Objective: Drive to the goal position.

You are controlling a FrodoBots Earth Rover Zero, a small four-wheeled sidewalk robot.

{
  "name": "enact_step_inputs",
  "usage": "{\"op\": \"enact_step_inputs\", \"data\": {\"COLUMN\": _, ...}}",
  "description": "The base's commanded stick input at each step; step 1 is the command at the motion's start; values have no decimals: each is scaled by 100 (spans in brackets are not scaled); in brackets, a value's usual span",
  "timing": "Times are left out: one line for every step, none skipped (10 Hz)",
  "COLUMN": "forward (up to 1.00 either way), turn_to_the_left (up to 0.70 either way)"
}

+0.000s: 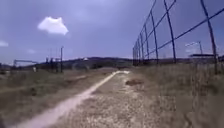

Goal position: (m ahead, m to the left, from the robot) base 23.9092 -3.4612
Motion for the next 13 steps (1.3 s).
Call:
{"op": "enact_step_inputs", "data": {"forward": 70, "turn_to_the_left": 0}}
{"op": "enact_step_inputs", "data": {"forward": 70, "turn_to_the_left": 0}}
{"op": "enact_step_inputs", "data": {"forward": 70, "turn_to_the_left": 0}}
{"op": "enact_step_inputs", "data": {"forward": 70, "turn_to_the_left": 0}}
{"op": "enact_step_inputs", "data": {"forward": 70, "turn_to_the_left": 0}}
{"op": "enact_step_inputs", "data": {"forward": 70, "turn_to_the_left": 0}}
{"op": "enact_step_inputs", "data": {"forward": 70, "turn_to_the_left": 0}}
{"op": "enact_step_inputs", "data": {"forward": 70, "turn_to_the_left": 0}}
{"op": "enact_step_inputs", "data": {"forward": 70, "turn_to_the_left": 0}}
{"op": "enact_step_inputs", "data": {"forward": 70, "turn_to_the_left": 0}}
{"op": "enact_step_inputs", "data": {"forward": 70, "turn_to_the_left": 0}}
{"op": "enact_step_inputs", "data": {"forward": 70, "turn_to_the_left": 0}}
{"op": "enact_step_inputs", "data": {"forward": 70, "turn_to_the_left": 0}}
